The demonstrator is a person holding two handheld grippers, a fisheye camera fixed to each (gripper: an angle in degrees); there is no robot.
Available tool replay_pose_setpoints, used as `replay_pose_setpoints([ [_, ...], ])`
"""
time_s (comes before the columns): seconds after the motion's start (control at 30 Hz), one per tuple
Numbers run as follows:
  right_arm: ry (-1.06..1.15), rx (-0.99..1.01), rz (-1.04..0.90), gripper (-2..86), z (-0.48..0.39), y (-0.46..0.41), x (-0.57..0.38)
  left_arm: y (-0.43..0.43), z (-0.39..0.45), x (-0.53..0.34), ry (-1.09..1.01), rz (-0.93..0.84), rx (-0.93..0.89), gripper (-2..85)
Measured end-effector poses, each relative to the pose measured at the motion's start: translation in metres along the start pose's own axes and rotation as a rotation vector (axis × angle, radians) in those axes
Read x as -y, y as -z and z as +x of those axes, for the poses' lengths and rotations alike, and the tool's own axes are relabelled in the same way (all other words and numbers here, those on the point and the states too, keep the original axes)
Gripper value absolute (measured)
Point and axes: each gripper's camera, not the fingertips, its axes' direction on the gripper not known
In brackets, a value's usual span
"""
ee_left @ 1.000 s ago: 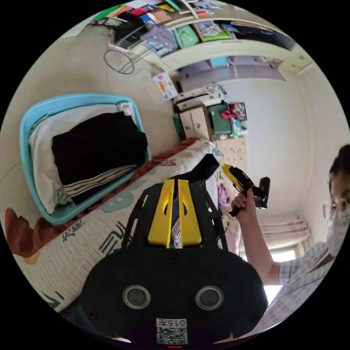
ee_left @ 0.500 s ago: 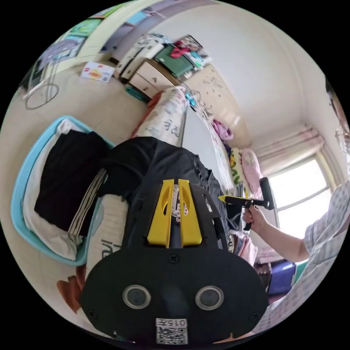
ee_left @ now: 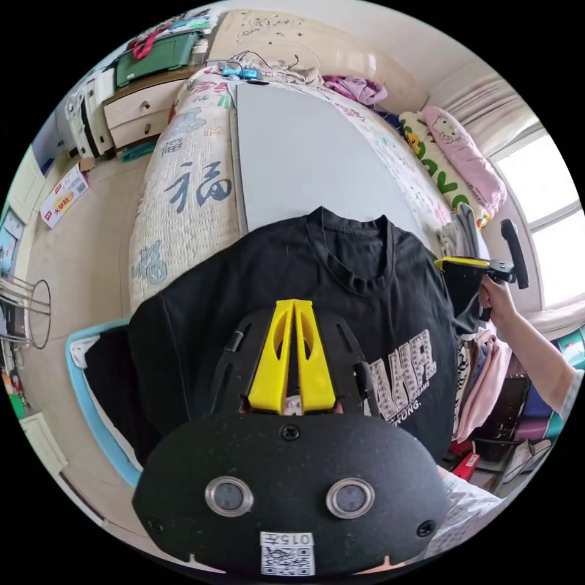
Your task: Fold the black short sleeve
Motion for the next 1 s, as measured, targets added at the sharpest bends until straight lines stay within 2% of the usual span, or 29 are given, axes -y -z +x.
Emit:
replay_pose_setpoints([
  [0.23,0.135,-0.167,0.027,-0.6,-0.012,0.008,-0.004,-0.003,0.031,0.034,-0.099,-0.056,0.123,-0.8],
  [0.47,0.07,-0.096,0.031,-0.5,0.01,0.026,-0.012,-0.001,0.047,0.037,-0.121,-0.05,0.162,-0.7],
  [0.6,0.126,-0.186,-0.019,-0.6,0.002,0.036,-0.024,0.001,0.063,0.032,-0.162,-0.024,0.237,-0.7],
  [0.67,0.106,-0.204,-0.052,-0.7,-0.001,0.047,-0.038,0.003,0.071,0.028,-0.189,-0.086,0.265,-0.7],
  [0.73,0.125,-0.117,0.112,-0.8,-0.006,0.088,-0.089,0.029,0.079,0.0,-0.192,0.022,0.188,-0.7],
  [0.83,0.108,0.065,0.219,-0.5,0.004,0.133,-0.176,0.076,0.081,-0.062,-0.139,0.141,0.084,-0.5],
  [1.0,-0.011,0.253,0.115,3.0,0.039,0.142,-0.317,0.133,0.065,-0.201,0.01,0.193,0.044,3.0],
])
